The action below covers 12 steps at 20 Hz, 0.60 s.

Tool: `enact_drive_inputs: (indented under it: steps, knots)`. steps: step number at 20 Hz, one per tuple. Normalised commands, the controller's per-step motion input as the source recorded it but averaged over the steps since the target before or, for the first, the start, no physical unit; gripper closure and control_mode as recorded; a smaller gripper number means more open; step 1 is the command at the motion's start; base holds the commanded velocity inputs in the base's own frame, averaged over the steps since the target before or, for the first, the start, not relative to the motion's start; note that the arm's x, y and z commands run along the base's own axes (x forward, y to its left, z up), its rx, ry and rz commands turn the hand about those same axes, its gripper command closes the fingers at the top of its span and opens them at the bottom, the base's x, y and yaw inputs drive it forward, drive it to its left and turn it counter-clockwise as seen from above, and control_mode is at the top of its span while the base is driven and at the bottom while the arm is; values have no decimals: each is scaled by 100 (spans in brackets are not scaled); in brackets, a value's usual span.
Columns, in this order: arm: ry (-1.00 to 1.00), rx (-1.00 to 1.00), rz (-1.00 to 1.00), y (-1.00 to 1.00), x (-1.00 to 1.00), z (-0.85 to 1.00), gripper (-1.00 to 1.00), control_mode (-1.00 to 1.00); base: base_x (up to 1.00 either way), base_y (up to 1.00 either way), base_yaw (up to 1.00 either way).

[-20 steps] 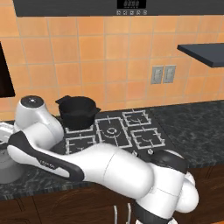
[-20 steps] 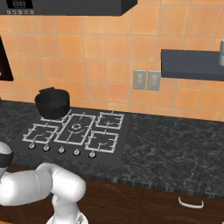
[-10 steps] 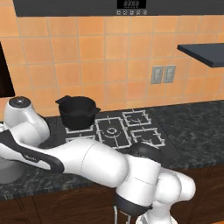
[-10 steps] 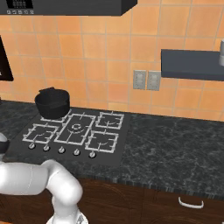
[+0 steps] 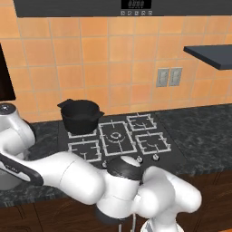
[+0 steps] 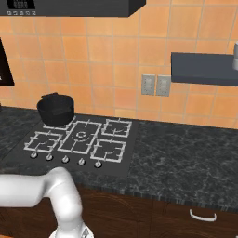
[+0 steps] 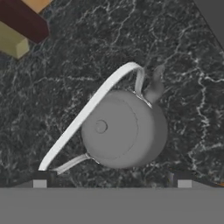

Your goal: Pick the kettle from the counter and place it on a stove burner. Then turn the burner on.

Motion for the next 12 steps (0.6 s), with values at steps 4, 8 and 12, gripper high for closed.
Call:
enact_drive_inputs:
  steps: [4, 8, 12]
  knots:
    - [0, 0, -6, 39, 28, -16, -100, -100, 0, 0, 0]
    - [0, 0, -6, 38, 34, -19, -100, -100, 0, 0, 0]
    - [0, 0, -5, 34, 39, -19, -100, -100, 0, 0, 0]
